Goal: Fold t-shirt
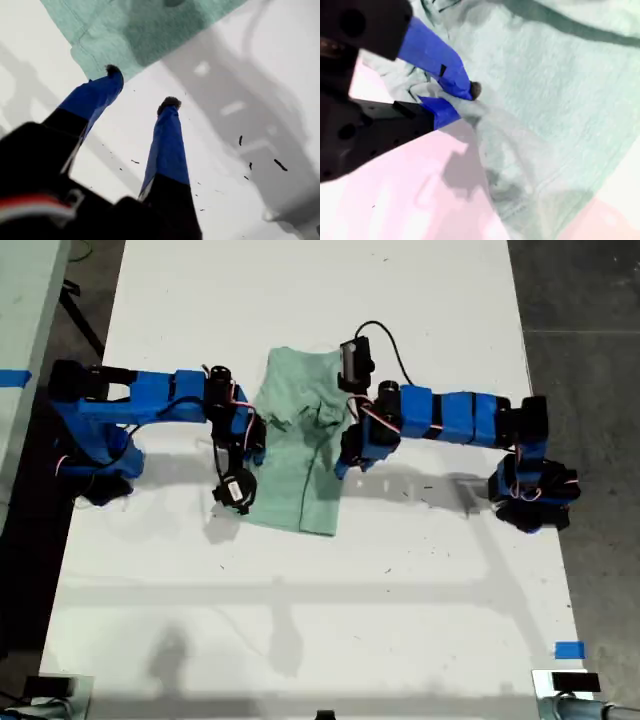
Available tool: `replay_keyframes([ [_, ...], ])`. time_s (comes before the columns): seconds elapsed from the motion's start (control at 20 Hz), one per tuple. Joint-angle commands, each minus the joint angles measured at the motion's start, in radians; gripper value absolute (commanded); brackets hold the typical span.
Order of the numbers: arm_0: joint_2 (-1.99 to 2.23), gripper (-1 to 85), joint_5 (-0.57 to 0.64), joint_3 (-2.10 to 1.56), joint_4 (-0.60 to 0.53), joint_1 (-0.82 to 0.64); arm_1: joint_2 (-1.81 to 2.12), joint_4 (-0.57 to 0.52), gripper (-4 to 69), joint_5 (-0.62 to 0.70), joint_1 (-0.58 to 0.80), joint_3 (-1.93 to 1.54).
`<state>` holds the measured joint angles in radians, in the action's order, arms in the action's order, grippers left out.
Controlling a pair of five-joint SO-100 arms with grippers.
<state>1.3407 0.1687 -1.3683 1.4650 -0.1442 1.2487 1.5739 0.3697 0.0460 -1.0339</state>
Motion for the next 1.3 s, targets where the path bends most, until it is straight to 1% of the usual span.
replay_keyframes([
  [0.0, -0.127, 0.0, -0.003, 0.278, 0.063, 0.049, 0.112, -0.002, 19.3, -0.012, -0.015, -0.003],
  [0.05, -0.178, 0.0, -0.003, 0.344, 0.069, 0.060, 0.118, -0.002, 19.3, -0.015, -0.015, -0.012],
  [0.2, -0.305, 0.0, -0.005, 0.376, -0.012, 0.061, 0.138, -0.003, 19.2, -0.026, -0.018, -0.037],
  [0.4, -0.491, 0.3, 0.000, 0.434, -0.066, 0.058, 0.175, -0.006, 19.0, -0.032, -0.023, -0.071],
  [0.45, -0.499, 2.7, 0.000, 0.436, -0.081, 0.054, 0.184, -0.006, 18.9, -0.032, -0.023, -0.081],
  [0.5, -0.497, 13.7, 0.015, 0.443, -0.086, 0.049, 0.195, -0.006, 18.8, -0.034, -0.023, -0.091],
  [0.55, -0.476, 19.6, 0.034, 0.449, -0.087, 0.044, 0.204, -0.006, 18.8, -0.034, -0.023, -0.097],
  [0.6, -0.440, 23.0, 0.061, 0.449, -0.087, 0.040, 0.212, -0.006, 18.7, -0.034, -0.023, -0.103],
  [0.65, -0.393, 24.2, 0.094, 0.449, -0.081, 0.035, 0.218, -0.006, 18.6, -0.031, -0.020, -0.109],
  [0.8, -0.210, 25.6, 0.147, 0.440, -0.018, 0.021, 0.227, -0.008, 18.5, -0.021, -0.011, -0.120],
  [0.95, -0.011, 25.2, 0.172, 0.410, 0.098, -0.015, 0.241, -0.009, 18.3, -0.008, 0.000, -0.124],
  [1.1, 0.224, 24.7, 0.202, 0.319, 0.250, -0.092, 0.307, 0.003, 18.1, 0.003, 0.014, -0.175],
  [1.25, 0.446, 22.6, 0.206, 0.144, 0.333, -0.126, 0.442, 0.003, 17.8, 0.002, 0.028, -0.285],
])
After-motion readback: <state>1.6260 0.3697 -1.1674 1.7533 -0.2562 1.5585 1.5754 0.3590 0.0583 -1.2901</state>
